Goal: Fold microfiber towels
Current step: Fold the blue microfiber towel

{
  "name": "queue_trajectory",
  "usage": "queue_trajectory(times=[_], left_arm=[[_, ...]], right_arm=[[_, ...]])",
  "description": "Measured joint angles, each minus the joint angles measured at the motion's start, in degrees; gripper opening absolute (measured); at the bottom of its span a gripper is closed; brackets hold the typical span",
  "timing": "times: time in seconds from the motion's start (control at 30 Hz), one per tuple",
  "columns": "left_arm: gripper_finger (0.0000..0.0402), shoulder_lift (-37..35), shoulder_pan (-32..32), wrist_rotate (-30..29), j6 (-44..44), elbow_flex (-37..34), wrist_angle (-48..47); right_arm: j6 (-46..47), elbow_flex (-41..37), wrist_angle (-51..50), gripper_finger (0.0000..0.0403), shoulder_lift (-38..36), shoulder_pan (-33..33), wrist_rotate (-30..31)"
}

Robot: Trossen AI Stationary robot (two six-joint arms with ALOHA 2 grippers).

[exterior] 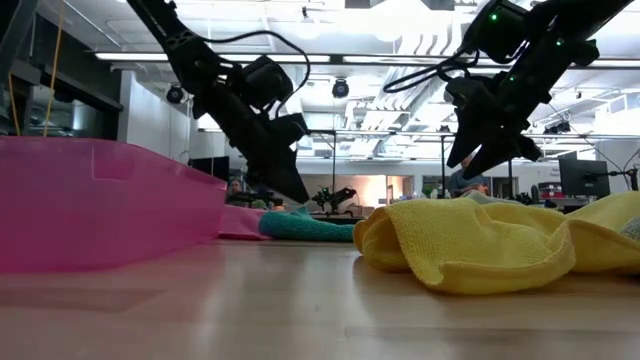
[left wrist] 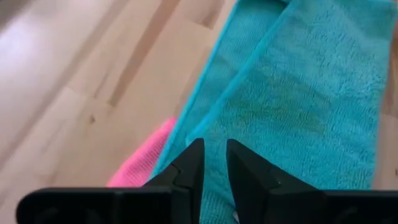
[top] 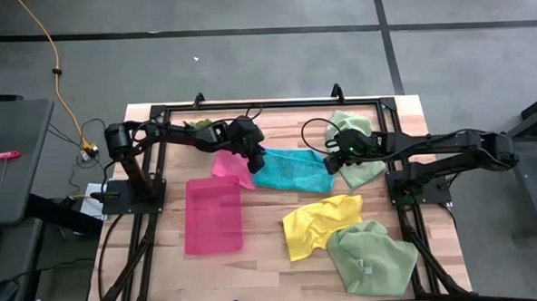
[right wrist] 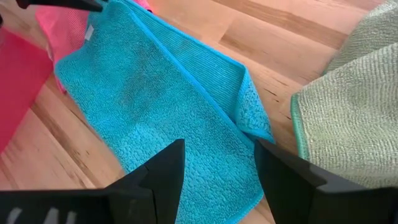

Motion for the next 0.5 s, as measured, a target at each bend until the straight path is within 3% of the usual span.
queue_trajectory(times=[0.2,0.5], left_arm=[[0.0085,-0.52,0.19,-1.47,0.36,-0.02,-0.07],[0.0173,-0.06,0.44,-0.35,-2.0,-0.02,-1.0]], right_arm=[[-0.12,0.02,0.0,0.0185,0.0,0.02,0.34],[-0.12,0.02,0.02,0.0185,0.0,0.0,1.4]])
